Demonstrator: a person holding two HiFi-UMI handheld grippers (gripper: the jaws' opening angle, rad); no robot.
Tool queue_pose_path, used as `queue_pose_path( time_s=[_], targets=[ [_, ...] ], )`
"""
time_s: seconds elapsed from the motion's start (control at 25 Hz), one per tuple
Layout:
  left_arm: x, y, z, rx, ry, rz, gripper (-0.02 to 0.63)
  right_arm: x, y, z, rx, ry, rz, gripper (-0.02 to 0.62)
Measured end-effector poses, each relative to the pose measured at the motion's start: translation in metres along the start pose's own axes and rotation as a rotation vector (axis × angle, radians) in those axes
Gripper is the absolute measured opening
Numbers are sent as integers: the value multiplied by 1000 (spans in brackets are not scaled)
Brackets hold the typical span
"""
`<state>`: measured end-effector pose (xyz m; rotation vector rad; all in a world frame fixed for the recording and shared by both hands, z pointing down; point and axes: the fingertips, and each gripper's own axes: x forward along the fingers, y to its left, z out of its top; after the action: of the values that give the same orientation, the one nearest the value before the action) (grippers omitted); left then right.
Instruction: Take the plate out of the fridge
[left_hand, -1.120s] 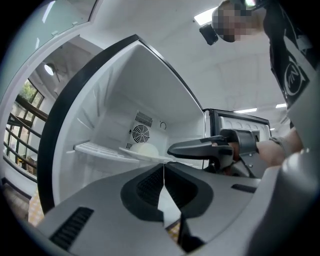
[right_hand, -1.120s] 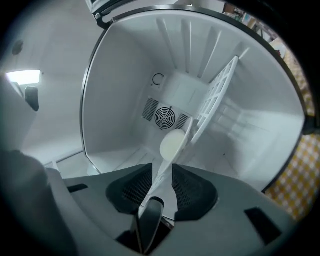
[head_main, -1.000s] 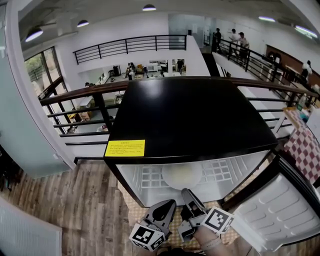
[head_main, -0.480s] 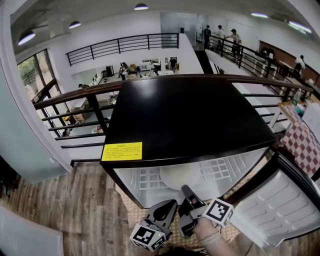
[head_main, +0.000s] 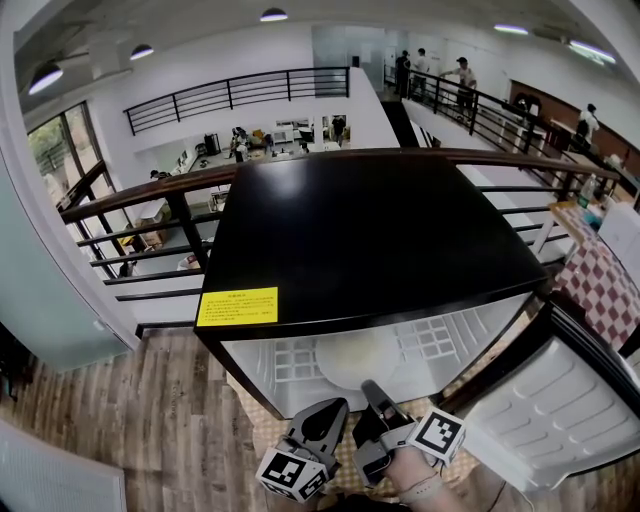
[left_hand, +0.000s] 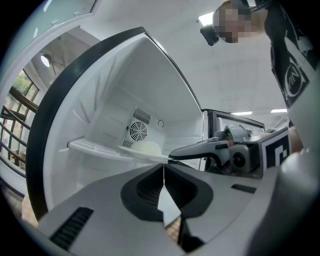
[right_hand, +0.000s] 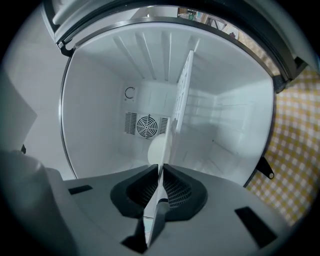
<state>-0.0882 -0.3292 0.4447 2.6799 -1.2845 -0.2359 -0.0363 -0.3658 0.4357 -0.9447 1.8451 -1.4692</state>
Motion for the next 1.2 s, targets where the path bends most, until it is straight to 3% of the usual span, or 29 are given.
queue_pose_path(
  time_s=[0.36, 1.2],
  targets=[
    [6, 0, 0, 0, -5, -11, 12, -4, 1, -2, -24, -8, 6, 54],
    [4, 3, -2, -11, 0, -16, 12, -5, -3, 1, 44, -43, 17, 74]
  ],
)
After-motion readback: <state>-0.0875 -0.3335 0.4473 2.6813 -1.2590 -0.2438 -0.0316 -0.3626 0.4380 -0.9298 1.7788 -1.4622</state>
